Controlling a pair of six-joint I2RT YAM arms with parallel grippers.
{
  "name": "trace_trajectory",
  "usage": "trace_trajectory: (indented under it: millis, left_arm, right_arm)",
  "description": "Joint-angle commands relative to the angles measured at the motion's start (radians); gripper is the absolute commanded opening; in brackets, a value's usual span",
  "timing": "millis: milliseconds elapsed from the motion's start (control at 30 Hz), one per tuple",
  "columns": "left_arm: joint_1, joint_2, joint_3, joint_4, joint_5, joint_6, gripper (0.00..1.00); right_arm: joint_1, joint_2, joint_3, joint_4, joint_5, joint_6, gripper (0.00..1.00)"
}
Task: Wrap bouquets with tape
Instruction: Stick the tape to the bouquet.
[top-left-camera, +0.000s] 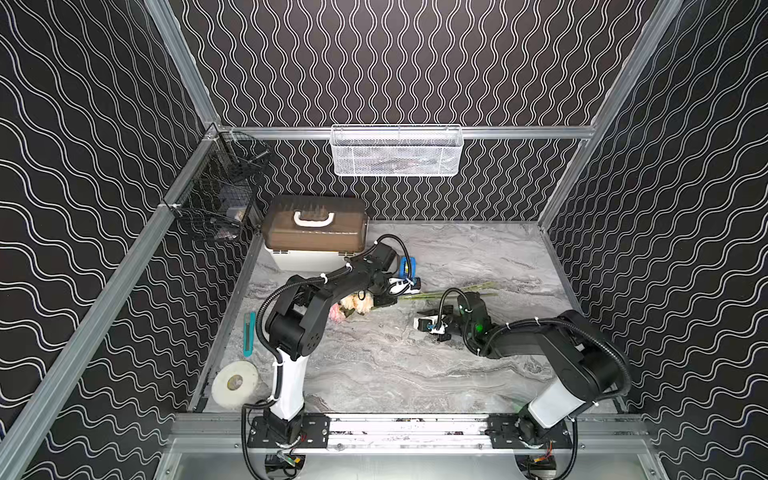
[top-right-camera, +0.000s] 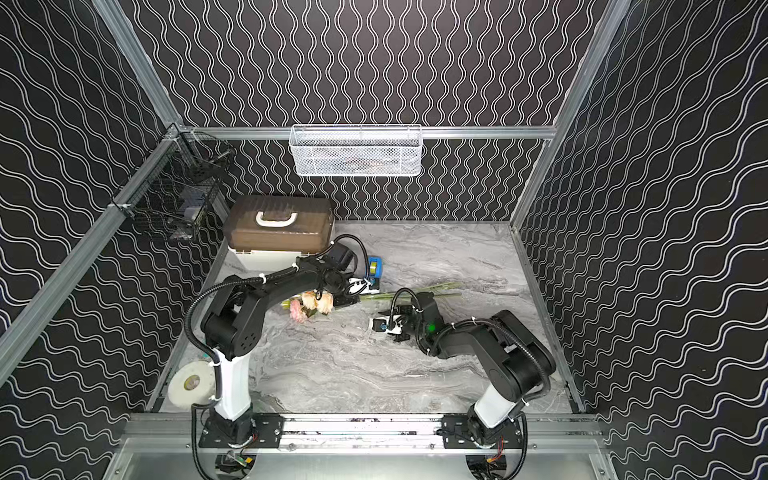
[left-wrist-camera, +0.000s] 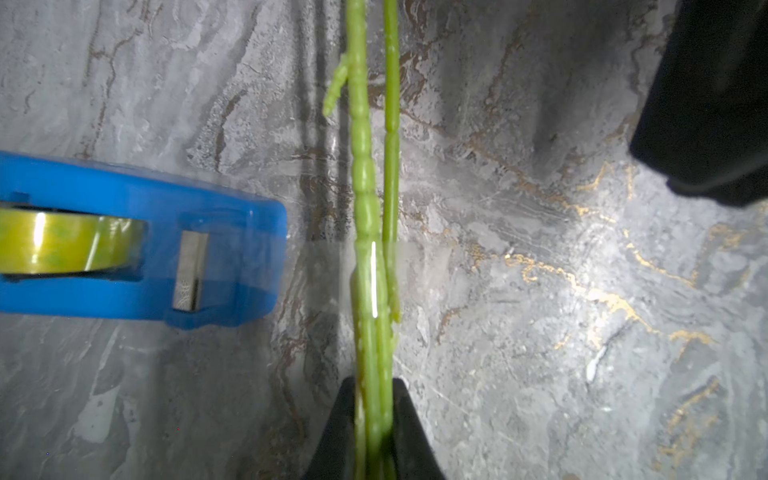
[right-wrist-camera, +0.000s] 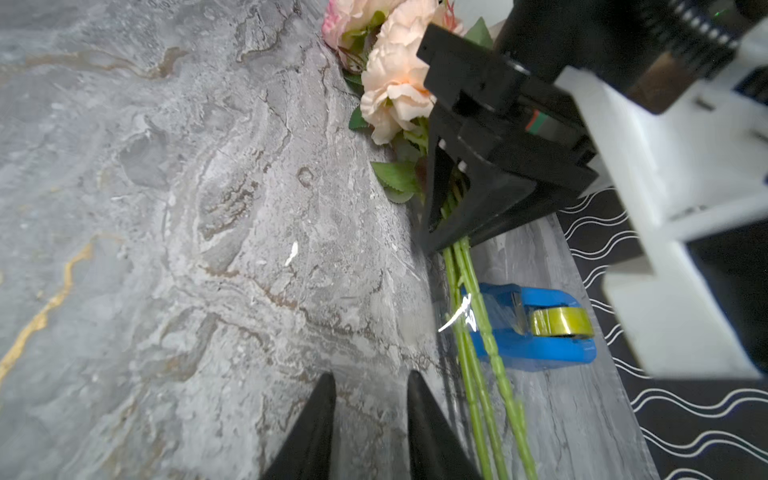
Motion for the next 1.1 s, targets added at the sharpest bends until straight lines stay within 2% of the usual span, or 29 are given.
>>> trace_trajectory:
  millis: [0, 133, 500, 667, 1067]
  left_arm:
    - [0.001, 0.011, 0.017, -0.034, 0.043, 0.011, 0.00]
    - [0.002, 0.002, 0.002, -0.023, 0.036, 0.018, 0.00]
    - [0.001, 0.004, 0.018, -0.051, 0.054, 0.017, 0.00]
    - [0.002, -0.012, 0.013, -0.056, 0.073, 0.015, 0.00]
    - [0.002, 0.001, 0.016, -0.066, 0.064, 0.023, 0.00]
  right_arm:
    - [-0.003, 0.059, 0.024, 0.126, -0.033, -0.035, 0.31]
    - [-0.006, 0.117, 0.034, 0.245, -0.046, -0.027, 0.31]
    - [-0.012, 0.156, 0.128, 0.097, -0.064, -0.126, 0.30]
    - [-0.026, 0.230, 0.141, 0.210, -0.035, -0.118, 0.31]
    - [-0.032, 0.157, 0.138, 0.135, -0.056, -0.177, 0.31]
